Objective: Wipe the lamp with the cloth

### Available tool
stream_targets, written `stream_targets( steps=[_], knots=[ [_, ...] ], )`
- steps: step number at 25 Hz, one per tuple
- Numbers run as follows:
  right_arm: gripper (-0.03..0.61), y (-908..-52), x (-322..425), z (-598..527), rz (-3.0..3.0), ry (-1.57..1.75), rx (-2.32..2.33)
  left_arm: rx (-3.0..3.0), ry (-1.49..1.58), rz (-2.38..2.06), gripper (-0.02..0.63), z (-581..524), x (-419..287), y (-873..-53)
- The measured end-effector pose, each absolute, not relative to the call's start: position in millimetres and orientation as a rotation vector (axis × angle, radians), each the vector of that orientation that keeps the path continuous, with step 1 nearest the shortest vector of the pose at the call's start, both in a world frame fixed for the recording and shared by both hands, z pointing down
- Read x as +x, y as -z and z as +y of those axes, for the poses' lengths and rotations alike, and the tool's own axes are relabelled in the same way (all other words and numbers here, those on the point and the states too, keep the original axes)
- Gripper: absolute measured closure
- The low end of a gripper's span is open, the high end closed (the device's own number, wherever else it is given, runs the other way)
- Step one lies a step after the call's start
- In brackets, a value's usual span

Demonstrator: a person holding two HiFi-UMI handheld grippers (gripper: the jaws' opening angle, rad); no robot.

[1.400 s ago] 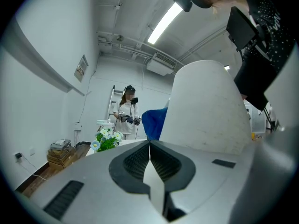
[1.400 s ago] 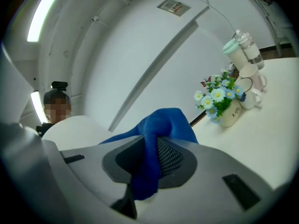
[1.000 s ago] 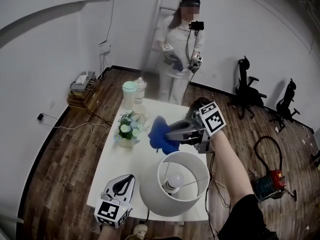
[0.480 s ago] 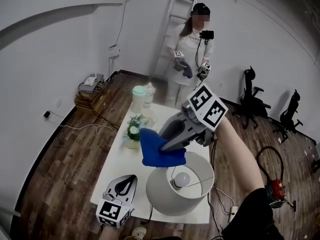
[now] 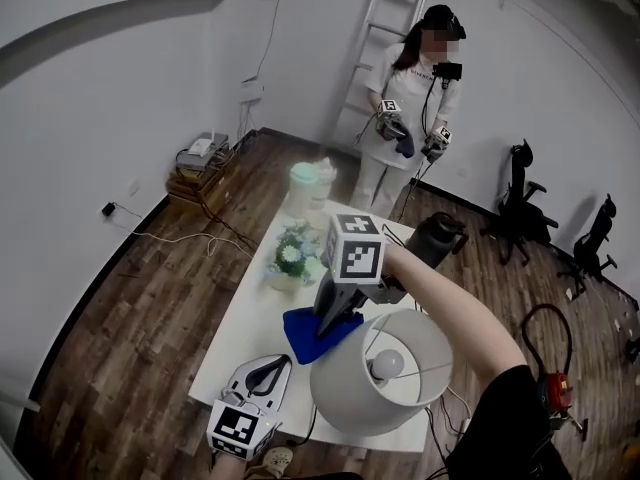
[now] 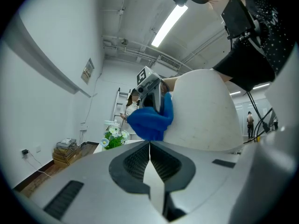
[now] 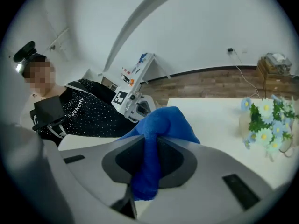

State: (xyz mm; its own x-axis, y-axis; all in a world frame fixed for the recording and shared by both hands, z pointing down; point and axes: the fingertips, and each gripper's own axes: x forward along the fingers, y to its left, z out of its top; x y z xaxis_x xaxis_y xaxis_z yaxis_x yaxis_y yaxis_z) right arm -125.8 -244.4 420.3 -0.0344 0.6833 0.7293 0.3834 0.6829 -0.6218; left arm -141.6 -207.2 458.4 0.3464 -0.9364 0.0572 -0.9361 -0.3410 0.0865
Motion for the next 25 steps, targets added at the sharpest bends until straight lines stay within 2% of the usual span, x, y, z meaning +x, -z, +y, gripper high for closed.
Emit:
stream_targets(
  steps=[7, 11, 16, 19, 25],
  knots=[
    [0.503, -457, -135, -265, -1.643, -0.179, -0.712, 2.470, 0.024, -1.750, 0.603, -208, -144, -462],
    [0.503, -385, -151, -266, -1.886, -0.132, -0.707, 2.468, 0.017, -1.742, 0.601, -206, -144, -465],
    [0.503, -268, -132, -247, -2.046, 0.128, -0.690, 2.472, 0.032, -1.742, 0.601, -205, -145, -459],
    [0.503, -230, -119, -210, -2.045, 0.275, -0.685, 2.486, 0.039, -1.740, 0.602, -202, -144, -454],
    [0.503, -279, -108, -153, -1.805, 0.382, -0.677, 2.512, 0.023, -1.719, 0.602, -191, -136, -455]
  ],
)
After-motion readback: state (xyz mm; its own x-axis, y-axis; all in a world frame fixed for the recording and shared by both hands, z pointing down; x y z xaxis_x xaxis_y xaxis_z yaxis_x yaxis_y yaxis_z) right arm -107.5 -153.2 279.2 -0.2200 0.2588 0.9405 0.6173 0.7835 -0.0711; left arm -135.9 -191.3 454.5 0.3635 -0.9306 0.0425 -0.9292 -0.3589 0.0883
